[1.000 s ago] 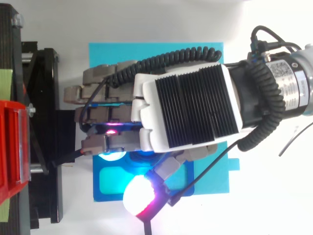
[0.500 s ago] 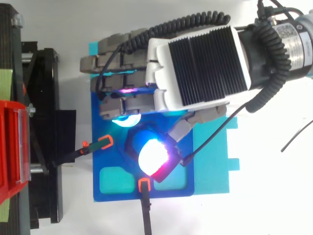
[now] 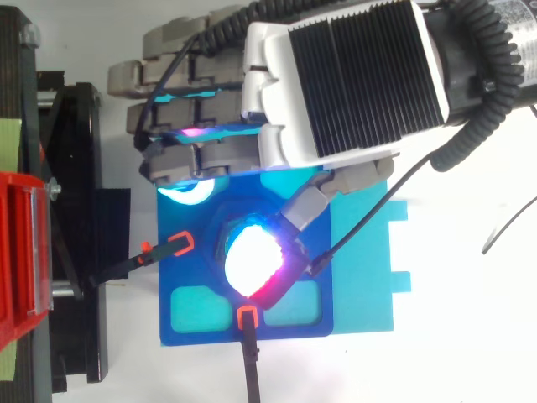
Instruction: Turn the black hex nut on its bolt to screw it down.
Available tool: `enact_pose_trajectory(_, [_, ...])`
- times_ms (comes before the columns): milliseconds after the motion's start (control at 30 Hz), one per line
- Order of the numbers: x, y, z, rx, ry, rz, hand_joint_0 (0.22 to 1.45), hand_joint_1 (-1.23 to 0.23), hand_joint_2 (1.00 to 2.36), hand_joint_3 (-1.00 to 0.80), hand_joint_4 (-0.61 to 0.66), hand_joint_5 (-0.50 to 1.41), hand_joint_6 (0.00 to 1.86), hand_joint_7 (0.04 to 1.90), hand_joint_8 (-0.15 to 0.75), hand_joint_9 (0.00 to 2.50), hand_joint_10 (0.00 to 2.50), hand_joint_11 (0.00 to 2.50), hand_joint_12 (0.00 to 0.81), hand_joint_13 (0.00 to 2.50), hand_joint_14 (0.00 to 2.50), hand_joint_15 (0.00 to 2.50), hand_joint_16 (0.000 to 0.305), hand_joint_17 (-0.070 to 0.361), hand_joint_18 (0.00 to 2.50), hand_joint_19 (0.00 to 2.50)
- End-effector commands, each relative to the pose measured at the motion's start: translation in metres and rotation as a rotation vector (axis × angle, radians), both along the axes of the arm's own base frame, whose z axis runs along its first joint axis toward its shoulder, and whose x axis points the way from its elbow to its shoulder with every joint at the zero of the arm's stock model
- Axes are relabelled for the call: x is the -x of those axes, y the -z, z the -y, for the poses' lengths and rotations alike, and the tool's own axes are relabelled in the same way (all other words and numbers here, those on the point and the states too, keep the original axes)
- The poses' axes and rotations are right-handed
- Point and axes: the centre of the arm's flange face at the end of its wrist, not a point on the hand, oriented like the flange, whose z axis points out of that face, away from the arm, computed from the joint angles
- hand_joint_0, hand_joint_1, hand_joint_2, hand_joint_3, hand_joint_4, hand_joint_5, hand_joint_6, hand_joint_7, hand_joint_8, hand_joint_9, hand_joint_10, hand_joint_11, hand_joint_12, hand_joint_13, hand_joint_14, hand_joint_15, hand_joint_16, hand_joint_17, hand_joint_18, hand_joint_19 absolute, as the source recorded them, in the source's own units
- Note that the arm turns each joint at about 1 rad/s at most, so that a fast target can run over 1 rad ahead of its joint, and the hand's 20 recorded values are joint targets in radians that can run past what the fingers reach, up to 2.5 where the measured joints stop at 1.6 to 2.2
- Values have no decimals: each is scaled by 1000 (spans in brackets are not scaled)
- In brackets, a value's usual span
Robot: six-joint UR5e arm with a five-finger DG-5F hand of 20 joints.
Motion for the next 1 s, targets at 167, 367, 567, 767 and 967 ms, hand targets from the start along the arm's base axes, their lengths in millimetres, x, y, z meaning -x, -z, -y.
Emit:
enact_pose_trajectory(167, [-6,8,-25,-5,8,27,484,-158,1000,-500,221,-85,504,968,238,644,0,11,366,416,0,0,54,122,421,286])
enact_pose_trajectory(367, [-11,15,-61,-16,13,17,486,-157,1000,-500,207,-89,504,901,235,640,0,4,365,414,0,0,54,122,416,291])
enact_pose_trajectory(567, [-11,16,-81,-23,4,-4,488,-155,1000,-500,189,-61,504,1153,235,639,0,18,364,412,0,0,54,121,410,289])
enact_pose_trajectory(767, [-9,20,-88,-20,-2,-31,491,-159,1000,-500,154,-36,503,1385,242,658,1,28,361,412,0,0,53,120,411,288])
enact_pose_trajectory(967, [-6,22,-83,-15,3,-50,493,-163,1000,-500,141,-21,500,1515,242,671,1,39,357,414,0,0,53,119,412,287])
